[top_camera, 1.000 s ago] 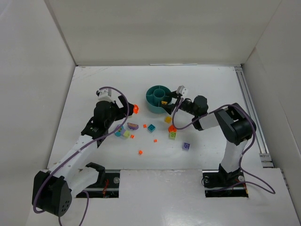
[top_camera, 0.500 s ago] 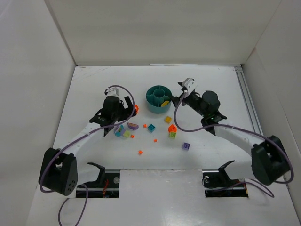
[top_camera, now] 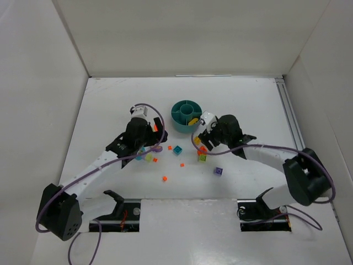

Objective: Sort the legos into containers by color

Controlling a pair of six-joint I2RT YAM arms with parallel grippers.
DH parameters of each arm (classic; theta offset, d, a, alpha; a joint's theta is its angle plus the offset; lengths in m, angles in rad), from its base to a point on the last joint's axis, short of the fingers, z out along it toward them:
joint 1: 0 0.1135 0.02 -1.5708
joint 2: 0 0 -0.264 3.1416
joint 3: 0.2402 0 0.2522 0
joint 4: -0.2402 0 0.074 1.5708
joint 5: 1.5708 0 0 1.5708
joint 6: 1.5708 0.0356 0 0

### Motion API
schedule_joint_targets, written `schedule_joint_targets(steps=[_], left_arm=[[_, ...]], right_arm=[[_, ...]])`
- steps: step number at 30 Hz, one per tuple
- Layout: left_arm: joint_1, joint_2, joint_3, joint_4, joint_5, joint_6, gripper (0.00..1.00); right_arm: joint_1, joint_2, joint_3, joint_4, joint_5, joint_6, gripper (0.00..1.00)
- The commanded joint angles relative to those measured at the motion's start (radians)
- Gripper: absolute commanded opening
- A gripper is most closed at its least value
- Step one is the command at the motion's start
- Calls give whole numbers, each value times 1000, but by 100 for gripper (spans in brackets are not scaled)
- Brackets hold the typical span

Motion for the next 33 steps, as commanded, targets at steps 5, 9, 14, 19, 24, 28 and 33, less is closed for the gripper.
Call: schedule_joint_targets(steps=[5, 9, 14, 19, 24, 28, 33], left_arm=[[-33, -105, -34, -21, -61, -31, 100], [-33, -140, -54, -21, -61, -40, 100], [-33, -150, -64, -44, -61, -40, 100], [-33, -159, -74, -44, -70, -40, 100], [-42, -159, -74, -44, -61, -50, 100], [-42, -159, -74, -35, -61, -60, 100], [-42, -159, -84, 14, -52, -70, 100]], right_arm=[[17, 229, 141, -8, -75, -116, 74], [17, 267, 141, 68, -112, -107, 72], [17, 287, 141, 99, -132, -98, 72], [17, 324, 132, 134, -132, -79, 71], [17, 338, 123, 173, -132, -47, 57], [17, 289, 89, 196, -158, -36, 34], [-9, 140, 10, 196, -218, -45, 28]])
